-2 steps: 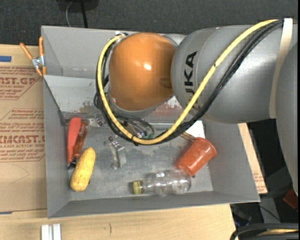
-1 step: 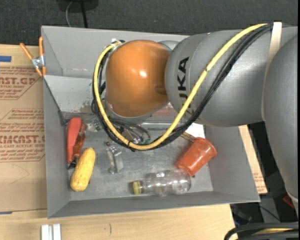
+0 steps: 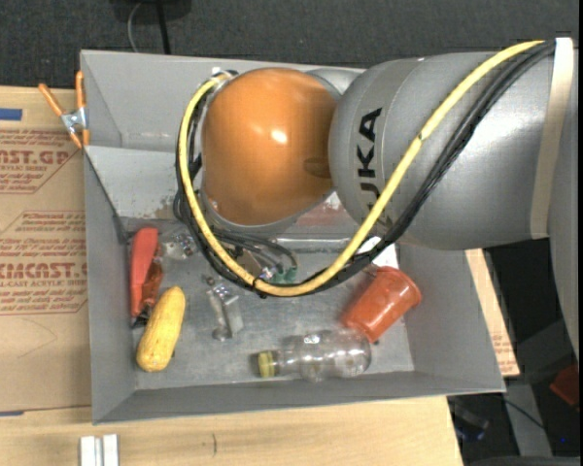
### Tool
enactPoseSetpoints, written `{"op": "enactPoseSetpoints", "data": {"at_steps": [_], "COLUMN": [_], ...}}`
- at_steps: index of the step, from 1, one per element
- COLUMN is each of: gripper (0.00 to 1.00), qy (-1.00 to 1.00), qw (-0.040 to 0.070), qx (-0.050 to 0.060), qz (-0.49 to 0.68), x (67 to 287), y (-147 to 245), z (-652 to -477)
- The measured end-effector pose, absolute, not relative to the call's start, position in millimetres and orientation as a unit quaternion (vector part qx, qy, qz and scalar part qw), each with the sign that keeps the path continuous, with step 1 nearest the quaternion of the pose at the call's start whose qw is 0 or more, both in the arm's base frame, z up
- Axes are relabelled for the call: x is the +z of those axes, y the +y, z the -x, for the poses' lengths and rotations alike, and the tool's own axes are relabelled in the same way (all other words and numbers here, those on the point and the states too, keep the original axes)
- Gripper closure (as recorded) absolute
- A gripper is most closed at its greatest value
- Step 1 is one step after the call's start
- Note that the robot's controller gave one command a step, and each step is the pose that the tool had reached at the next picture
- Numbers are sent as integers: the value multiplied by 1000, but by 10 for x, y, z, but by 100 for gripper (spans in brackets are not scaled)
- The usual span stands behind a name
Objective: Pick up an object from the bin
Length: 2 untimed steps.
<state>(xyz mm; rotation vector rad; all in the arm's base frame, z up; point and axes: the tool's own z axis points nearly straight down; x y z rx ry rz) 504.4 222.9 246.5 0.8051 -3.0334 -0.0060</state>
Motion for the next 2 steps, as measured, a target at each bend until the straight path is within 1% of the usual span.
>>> {"op": "enactPoseSetpoints", "data": {"at_steps": [1,2], "gripper": [0,0], "qy": [-950,-939], "qw": [-11,-5], "qx": [-3,-3], "qz": [-311,-344], "x": [2274,1639], "y": [2301,2304], "z": [-5019,-4961]}}
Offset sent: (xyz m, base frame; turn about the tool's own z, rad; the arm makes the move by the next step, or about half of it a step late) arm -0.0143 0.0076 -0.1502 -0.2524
